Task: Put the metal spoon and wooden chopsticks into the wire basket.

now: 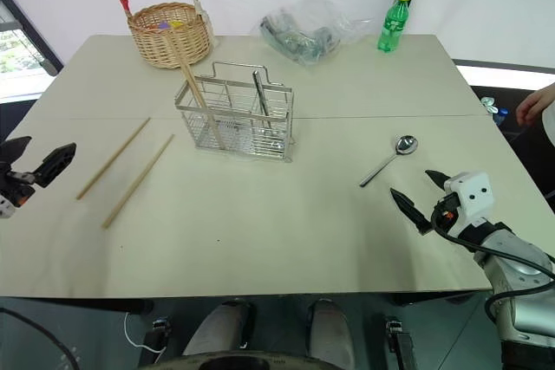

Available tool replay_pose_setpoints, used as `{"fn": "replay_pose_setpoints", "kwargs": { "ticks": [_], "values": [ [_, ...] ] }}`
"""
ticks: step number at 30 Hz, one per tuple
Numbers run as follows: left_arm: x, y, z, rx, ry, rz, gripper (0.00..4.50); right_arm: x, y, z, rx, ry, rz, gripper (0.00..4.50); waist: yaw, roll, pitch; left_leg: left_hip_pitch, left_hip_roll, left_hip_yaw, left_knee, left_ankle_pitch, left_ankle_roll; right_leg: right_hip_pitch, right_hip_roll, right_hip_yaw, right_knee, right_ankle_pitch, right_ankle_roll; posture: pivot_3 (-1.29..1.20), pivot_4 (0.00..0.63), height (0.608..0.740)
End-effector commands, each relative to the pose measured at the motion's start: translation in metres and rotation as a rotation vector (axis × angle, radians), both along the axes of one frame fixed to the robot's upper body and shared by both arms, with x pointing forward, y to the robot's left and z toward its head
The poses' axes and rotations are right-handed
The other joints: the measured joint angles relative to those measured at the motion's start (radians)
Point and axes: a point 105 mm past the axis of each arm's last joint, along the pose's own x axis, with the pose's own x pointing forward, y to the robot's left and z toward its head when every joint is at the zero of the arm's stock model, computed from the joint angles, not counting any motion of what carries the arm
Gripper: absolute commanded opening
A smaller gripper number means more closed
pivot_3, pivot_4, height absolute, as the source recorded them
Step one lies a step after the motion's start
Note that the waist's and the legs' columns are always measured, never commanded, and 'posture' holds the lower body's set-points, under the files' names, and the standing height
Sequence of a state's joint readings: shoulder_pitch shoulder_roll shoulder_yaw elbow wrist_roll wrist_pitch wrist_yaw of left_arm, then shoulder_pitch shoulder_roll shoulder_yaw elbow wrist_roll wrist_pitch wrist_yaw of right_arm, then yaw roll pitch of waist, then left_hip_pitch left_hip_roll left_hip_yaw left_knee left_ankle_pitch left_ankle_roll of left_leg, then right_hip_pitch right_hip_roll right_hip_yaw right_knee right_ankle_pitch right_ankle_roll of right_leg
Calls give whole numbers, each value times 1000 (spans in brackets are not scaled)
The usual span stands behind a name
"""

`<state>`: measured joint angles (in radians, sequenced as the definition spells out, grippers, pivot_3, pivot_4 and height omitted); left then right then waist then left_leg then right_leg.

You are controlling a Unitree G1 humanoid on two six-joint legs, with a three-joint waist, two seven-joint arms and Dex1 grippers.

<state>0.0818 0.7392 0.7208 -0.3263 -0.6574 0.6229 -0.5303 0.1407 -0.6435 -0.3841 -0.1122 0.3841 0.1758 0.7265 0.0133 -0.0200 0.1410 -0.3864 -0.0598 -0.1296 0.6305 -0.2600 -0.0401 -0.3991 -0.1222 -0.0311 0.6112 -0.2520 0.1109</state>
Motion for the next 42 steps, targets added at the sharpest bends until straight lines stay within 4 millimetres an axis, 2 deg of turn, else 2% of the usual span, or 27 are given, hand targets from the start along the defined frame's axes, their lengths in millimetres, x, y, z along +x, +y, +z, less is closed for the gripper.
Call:
{"fn": "replay_pose_setpoints", "kwargs": {
  "ticks": [1,5,10,14,18,20,24,31,38,42],
  "values": [
    [1,-27,20,16,-58,-108,4415,8,1,18,-82,-47,62,4500,0,0,0,0,0,0,0,0,0,0,0,0,0,0,0,0,150,674],
    [0,-55,19,-2,-40,-221,4415,19,10,38,-159,-84,171,4500,-1,1,0,1,0,2,0,0,0,0,0,0,0,0,0,0,150,674],
    [0,-109,13,-16,3,-439,4415,42,38,66,-354,-130,414,4500,-4,1,0,1,1,2,0,0,0,0,1,1,0,0,0,0,150,674],
    [-1,-140,12,-36,14,-569,4415,60,63,78,-501,-152,626,4500,-4,0,1,3,1,3,0,0,0,2,2,0,0,0,0,0,150,674],
    [-1,-159,10,-50,12,-626,4415,82,76,81,-686,-151,779,4500,-6,1,2,3,0,3,0,0,0,2,2,1,-1,1,0,0,150,674],
    [0,-164,10,-53,7,-636,4415,90,75,77,-771,-112,843,4500,-7,0,2,3,0,3,0,0,0,2,2,1,-1,1,0,0,150,674],
    [0,-169,12,-78,-9,-644,4415,102,67,66,-1074,-29,969,4500,-7,1,3,3,-1,4,0,0,0,2,2,1,0,1,0,0,150,674],
    [-7,-180,7,-115,-2,-654,4415,120,49,64,-1433,51,979,4500,-23,0,6,3,-1,6,0,1,-1,2,2,3,1,1,0,0,150,674],
    [-11,-176,10,-141,-9,-614,4415,137,49,57,-1698,-10,973,4500,-31,-1,7,11,-1,9,-4,1,-1,4,3,8,3,1,0,0,150,674],
    [-13,-178,12,-144,-9,-615,4415,140,52,48,-1757,-48,993,4500,-31,-1,7,11,-1,12,-4,1,-1,3,3,13,4,1,0,0,150,674]
  ]
}}
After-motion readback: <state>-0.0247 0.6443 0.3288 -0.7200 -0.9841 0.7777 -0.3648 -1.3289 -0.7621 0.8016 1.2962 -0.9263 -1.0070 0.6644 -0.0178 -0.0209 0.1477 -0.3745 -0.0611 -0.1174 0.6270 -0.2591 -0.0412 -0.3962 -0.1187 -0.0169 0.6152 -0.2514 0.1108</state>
